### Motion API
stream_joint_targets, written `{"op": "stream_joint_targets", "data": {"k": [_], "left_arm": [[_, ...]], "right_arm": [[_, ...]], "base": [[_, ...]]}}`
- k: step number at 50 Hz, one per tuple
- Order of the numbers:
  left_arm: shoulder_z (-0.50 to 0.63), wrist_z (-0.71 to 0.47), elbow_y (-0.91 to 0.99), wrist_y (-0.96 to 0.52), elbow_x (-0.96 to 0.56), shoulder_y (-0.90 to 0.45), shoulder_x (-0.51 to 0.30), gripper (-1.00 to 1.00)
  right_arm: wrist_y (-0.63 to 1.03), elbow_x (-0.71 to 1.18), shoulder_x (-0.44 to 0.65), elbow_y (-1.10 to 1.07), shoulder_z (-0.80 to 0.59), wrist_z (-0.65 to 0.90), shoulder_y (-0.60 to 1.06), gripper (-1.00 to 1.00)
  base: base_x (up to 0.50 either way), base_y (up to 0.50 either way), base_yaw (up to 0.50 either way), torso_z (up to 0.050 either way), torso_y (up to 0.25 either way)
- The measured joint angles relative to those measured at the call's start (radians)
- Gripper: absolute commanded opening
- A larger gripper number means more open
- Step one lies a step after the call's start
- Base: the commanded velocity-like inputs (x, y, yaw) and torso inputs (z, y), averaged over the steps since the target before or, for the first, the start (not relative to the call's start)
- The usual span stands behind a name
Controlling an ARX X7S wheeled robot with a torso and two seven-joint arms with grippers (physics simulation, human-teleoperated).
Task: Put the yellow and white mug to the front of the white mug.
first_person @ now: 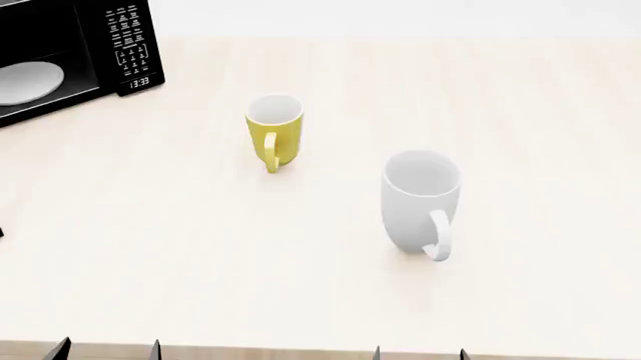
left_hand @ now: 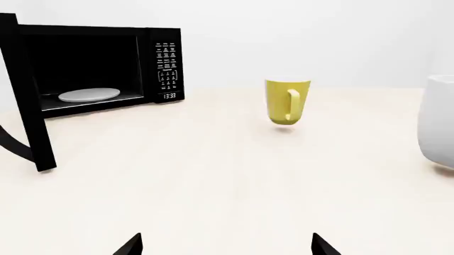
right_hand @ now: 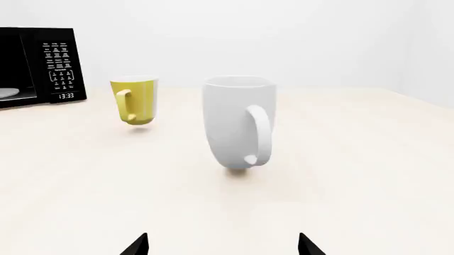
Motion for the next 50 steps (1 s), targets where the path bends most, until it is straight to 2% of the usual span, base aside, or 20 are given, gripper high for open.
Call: {"op": "stream_joint_targets", "data": {"k": [24,40,50], "left_arm": [[0.031,-0.050,0.040,-0.028,-0.098,0.008,-0.045,1.00],[0.055,-0.063,0.099,-0.036,-0.136,0.028,-0.084,1.00],[0.072,-0.069,0.111,-0.024,-0.145,0.037,-0.104,1.00]], "right_arm": [[0.030,0.068,0.045,-0.008,-0.038,0.087,-0.012,1.00],[0.125,0.156,0.139,-0.130,0.104,0.172,-0.010,1.00],[0.148,0.225,0.169,-0.174,0.152,0.166,-0.003,1.00]], "base": [[0.00,0.00,0.00,0.000,0.000],[0.00,0.00,0.00,0.000,0.000],[0.40,-0.27,0.00,0.000,0.000]]}}
